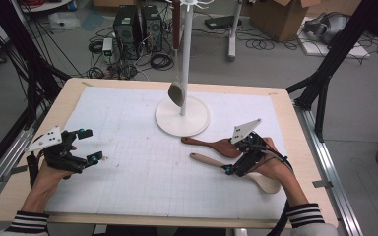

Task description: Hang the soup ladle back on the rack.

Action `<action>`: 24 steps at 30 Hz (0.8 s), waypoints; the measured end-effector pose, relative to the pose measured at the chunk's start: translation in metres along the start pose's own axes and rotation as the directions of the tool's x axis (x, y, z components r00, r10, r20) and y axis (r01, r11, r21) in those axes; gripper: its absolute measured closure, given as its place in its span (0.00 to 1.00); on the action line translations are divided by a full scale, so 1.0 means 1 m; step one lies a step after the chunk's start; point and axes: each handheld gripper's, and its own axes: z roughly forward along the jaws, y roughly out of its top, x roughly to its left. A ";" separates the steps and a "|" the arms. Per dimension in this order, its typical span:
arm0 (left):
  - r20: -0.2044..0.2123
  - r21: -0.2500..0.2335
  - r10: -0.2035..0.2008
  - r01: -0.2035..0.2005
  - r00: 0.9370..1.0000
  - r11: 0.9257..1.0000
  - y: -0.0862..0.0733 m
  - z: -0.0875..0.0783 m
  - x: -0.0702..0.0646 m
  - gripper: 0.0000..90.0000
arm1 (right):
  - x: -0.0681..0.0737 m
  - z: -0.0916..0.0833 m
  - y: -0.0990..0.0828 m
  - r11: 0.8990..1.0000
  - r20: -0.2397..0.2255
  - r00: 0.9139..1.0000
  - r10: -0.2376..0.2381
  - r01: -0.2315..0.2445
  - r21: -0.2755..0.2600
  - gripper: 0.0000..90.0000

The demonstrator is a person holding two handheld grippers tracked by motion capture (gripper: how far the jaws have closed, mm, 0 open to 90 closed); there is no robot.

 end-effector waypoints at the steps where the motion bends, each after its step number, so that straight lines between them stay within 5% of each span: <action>1: 0.000 0.001 -0.001 0.001 1.000 1.000 0.000 0.000 0.000 0.02 | 0.000 0.001 0.001 1.000 -0.003 1.000 -0.002 0.002 0.016 0.01; 9: 0.002 0.001 -0.004 0.004 1.000 1.000 0.000 0.001 0.000 0.02 | 0.000 0.012 0.003 0.987 -0.032 0.999 -0.008 0.013 0.161 0.02; 19: 0.005 0.002 -0.002 0.002 1.000 1.000 0.000 0.001 0.000 0.02 | 0.001 0.028 0.000 0.938 -0.057 0.998 -0.006 0.026 0.347 0.06; 24: 0.003 0.003 -0.003 0.003 1.000 1.000 -0.001 0.001 0.000 0.02 | -0.001 0.031 0.002 0.928 -0.068 0.998 0.000 0.025 0.372 0.16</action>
